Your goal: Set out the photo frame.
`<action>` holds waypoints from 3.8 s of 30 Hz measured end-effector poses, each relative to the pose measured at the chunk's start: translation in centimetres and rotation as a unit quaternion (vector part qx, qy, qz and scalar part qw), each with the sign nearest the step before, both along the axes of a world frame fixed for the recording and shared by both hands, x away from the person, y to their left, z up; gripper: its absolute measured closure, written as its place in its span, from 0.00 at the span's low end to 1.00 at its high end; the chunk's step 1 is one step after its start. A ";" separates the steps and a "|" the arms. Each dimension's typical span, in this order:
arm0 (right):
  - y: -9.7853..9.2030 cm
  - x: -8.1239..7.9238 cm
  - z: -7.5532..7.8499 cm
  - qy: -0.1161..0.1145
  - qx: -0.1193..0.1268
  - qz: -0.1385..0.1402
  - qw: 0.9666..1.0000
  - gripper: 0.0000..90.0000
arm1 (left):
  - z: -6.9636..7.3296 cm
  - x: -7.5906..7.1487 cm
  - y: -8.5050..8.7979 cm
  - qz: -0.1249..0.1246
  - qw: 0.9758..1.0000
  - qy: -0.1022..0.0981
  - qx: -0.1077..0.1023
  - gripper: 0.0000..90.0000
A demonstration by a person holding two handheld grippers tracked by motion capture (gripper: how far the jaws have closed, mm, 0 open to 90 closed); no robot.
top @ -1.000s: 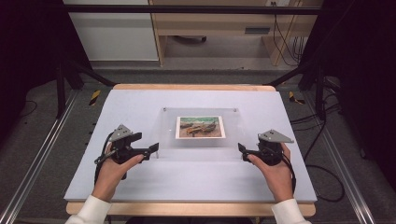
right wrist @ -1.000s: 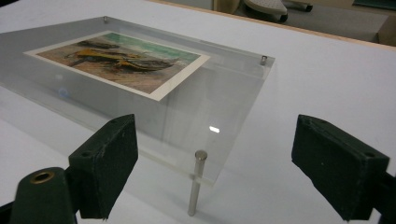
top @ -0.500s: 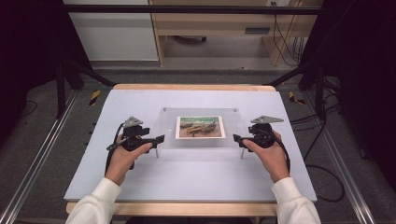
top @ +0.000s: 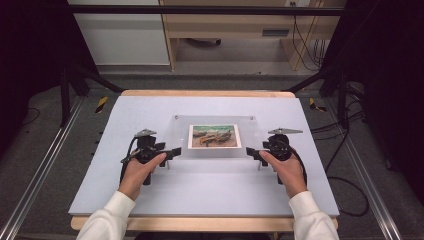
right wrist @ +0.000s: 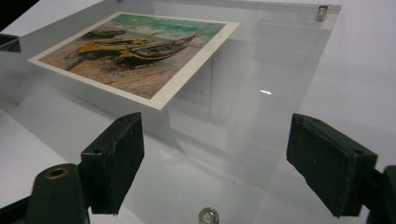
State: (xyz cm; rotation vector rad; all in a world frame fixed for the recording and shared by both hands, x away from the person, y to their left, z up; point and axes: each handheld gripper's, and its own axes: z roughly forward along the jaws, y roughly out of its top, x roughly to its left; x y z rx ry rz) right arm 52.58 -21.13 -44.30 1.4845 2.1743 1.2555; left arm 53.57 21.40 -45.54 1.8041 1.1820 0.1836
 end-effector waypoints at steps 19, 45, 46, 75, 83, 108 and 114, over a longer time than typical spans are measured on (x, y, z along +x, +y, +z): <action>-0.9 0.3 -0.8 0.047 0.062 -0.006 0.997 0.19 | -0.4 0.3 -0.4 -0.005 0.999 0.033 -0.027 0.15; -0.6 -0.2 -0.9 0.053 0.072 -0.010 0.996 0.22 | -0.2 0.0 -0.1 -0.012 0.999 0.025 -0.024 0.20; -0.6 -0.3 -0.9 0.048 0.070 -0.009 0.996 0.22 | -0.1 -0.4 0.0 -0.011 1.000 0.017 -0.021 0.21; -0.3 -3.6 -0.5 -0.034 0.029 -0.001 0.999 0.27 | 0.6 -3.2 -0.3 0.000 0.999 -0.039 0.013 0.30; -0.2 -3.7 -0.5 -0.037 0.025 -0.001 0.999 0.27 | 0.7 -3.4 -0.3 0.001 0.999 -0.039 0.019 0.31; -0.1 -5.0 -0.4 -0.059 -0.001 0.008 0.998 0.27 | 0.8 -4.6 -0.5 0.001 0.998 -0.060 0.033 0.32; 0.0 -5.3 -0.4 -0.067 -0.008 0.011 0.998 0.27 | 0.8 -4.9 -0.6 0.002 0.997 -0.065 0.036 0.32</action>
